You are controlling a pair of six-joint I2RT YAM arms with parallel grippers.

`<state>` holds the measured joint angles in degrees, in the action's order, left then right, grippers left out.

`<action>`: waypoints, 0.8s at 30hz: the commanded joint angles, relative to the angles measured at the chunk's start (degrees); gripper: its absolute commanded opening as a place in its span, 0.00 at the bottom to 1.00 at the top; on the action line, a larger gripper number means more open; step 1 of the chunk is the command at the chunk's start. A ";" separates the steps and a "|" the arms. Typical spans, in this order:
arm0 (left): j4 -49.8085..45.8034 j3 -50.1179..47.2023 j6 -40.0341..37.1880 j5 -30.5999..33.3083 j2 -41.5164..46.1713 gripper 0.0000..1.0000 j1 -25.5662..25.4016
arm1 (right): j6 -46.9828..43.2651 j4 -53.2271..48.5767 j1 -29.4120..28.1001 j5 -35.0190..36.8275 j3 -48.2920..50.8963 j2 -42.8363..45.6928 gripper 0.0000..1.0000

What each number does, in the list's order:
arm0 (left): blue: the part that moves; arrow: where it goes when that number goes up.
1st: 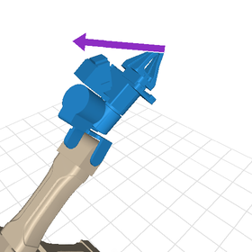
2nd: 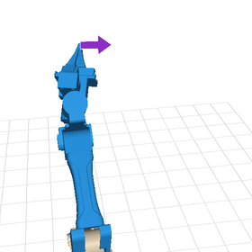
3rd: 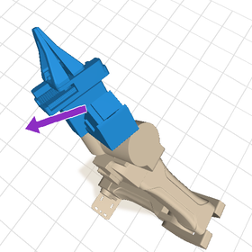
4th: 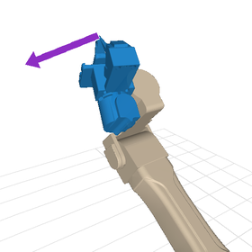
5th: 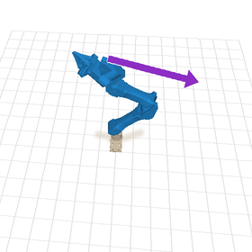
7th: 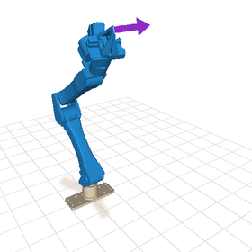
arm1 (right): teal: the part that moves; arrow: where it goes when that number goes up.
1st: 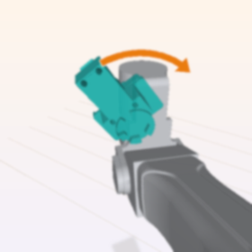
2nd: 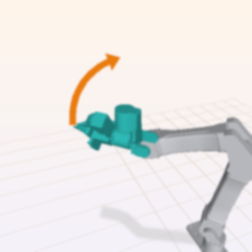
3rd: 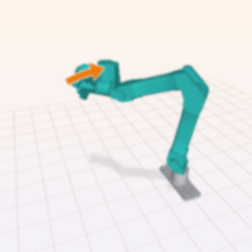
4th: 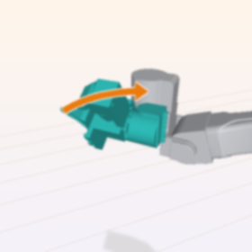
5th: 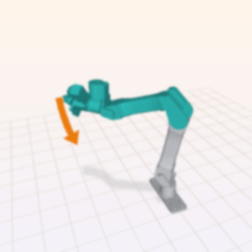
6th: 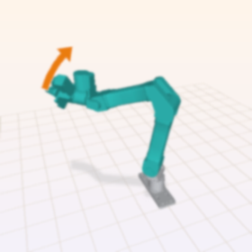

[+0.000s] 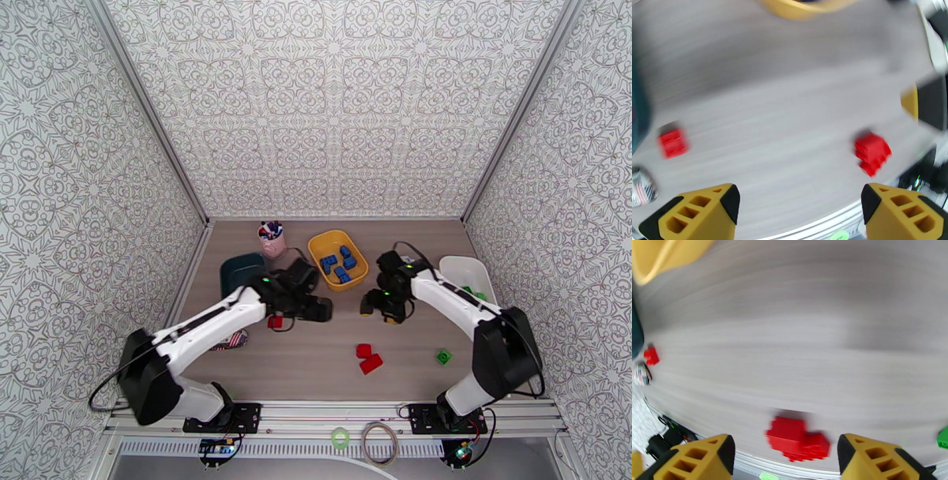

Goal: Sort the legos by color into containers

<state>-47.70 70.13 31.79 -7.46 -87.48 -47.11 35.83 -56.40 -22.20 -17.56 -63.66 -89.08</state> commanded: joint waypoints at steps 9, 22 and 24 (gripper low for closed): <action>1.64 6.55 -14.60 -7.21 -12.00 0.86 -12.59 | 1.25 -3.23 8.17 -2.70 3.23 7.52 0.73; 2.53 5.83 -18.02 -7.04 -18.67 0.84 -14.59 | 2.48 -5.21 9.28 -2.48 3.40 10.14 0.74; 2.29 6.58 -18.44 -5.36 -19.87 0.84 -14.43 | 2.55 -5.38 9.28 -2.39 3.40 10.37 0.74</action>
<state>-45.32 74.91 15.57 -14.90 -105.80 -61.52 37.58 -60.62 -13.41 -19.73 -61.14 -80.12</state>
